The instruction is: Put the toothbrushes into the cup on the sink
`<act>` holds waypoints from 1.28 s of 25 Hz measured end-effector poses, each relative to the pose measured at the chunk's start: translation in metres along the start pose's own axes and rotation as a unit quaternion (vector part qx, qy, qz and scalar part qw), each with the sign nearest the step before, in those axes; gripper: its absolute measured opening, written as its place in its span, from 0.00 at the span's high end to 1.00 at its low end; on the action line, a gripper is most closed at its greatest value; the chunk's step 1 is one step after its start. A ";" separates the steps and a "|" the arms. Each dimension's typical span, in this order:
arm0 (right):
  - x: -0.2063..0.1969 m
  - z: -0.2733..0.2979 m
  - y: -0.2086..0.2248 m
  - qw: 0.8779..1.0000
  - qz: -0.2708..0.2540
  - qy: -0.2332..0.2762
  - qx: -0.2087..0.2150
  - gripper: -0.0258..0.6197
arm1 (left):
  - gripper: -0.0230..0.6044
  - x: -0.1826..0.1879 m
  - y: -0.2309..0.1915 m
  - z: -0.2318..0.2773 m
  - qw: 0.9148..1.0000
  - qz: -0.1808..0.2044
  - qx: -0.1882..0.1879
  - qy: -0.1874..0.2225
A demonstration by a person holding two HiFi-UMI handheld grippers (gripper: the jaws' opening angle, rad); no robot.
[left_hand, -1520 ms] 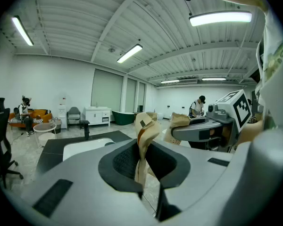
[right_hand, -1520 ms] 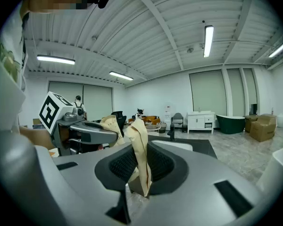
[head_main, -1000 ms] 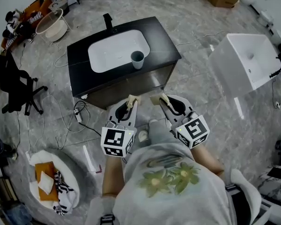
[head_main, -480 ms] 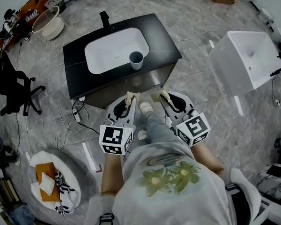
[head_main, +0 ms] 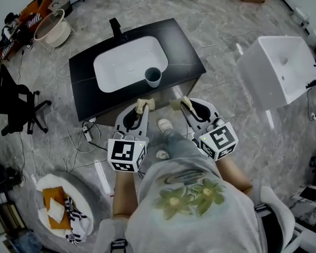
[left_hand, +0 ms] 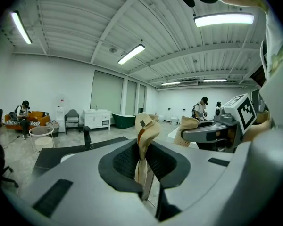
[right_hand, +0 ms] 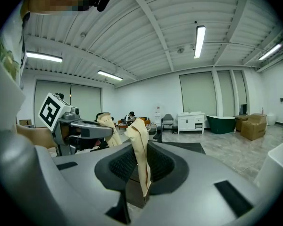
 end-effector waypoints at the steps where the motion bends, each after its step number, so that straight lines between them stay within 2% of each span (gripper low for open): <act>1: 0.002 0.004 0.005 1.000 0.000 0.000 0.000 0.84 | 0.87 0.003 -0.003 0.006 1.000 -0.001 0.001 0.002; 16: 0.015 0.054 0.061 1.000 0.005 -0.005 0.014 0.84 | 0.87 0.026 -0.029 0.070 1.000 -0.007 0.010 0.018; 32: 0.024 0.095 0.119 0.999 -0.004 -0.015 0.028 0.84 | 0.87 0.032 -0.048 0.129 0.999 -0.026 0.030 0.018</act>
Point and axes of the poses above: the fingertips, and each gripper's own axes: z forward along the fingers, y to its right, x out of its top, the point moved 7 cm from there along -z, backward along the fingers, and after that the axes turned 12 degrees about x, right-handed, at the moved point
